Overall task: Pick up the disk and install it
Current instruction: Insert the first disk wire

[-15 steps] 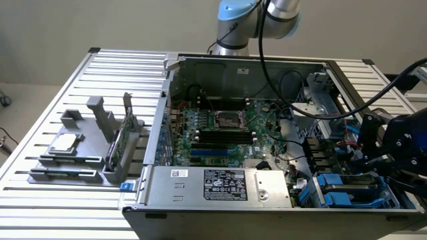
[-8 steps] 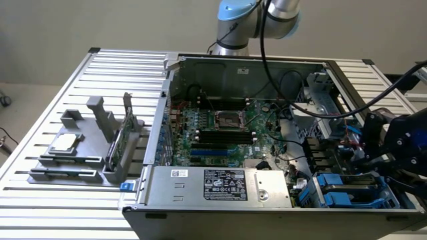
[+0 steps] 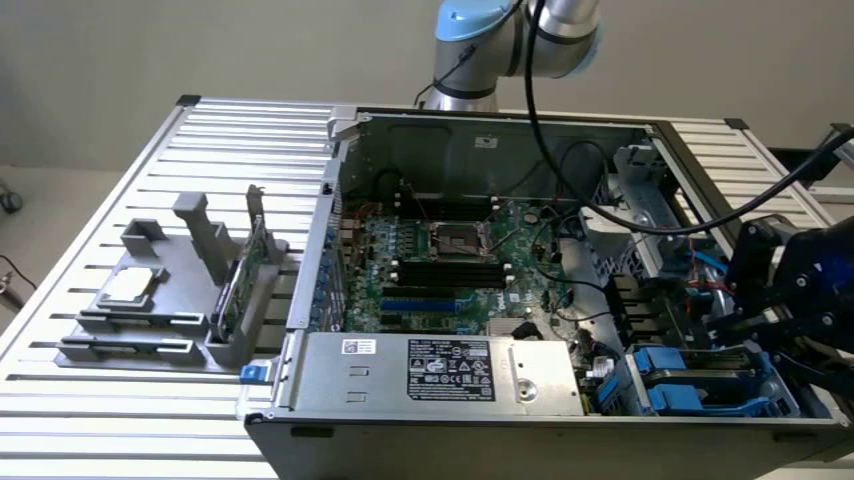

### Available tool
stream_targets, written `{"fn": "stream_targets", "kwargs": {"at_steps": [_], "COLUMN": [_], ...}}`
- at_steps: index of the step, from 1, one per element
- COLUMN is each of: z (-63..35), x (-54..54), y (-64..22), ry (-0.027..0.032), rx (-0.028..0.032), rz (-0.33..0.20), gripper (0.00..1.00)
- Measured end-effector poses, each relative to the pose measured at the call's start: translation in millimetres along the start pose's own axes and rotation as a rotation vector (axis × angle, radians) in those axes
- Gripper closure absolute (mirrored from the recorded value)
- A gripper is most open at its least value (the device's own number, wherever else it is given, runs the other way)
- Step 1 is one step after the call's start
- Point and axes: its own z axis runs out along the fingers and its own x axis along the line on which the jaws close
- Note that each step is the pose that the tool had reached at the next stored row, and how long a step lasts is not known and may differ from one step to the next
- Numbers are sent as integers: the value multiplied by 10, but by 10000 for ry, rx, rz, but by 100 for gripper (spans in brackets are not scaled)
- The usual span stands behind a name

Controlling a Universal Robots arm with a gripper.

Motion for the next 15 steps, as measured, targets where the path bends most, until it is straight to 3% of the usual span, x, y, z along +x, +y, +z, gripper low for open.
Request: {"fn": "stream_targets", "kwargs": {"at_steps": [2, 9, 11, 15], "z": [-2, -19, -21, -20], "x": [1, 15, 17, 18], "y": [-1, -35, -39, -44], "ry": [-2, -7, -58, -237], "rx": [-34, -70, -66, -39], "rz": [107, 223, 256, 346], "gripper": [83, 83, 83, 83]}}
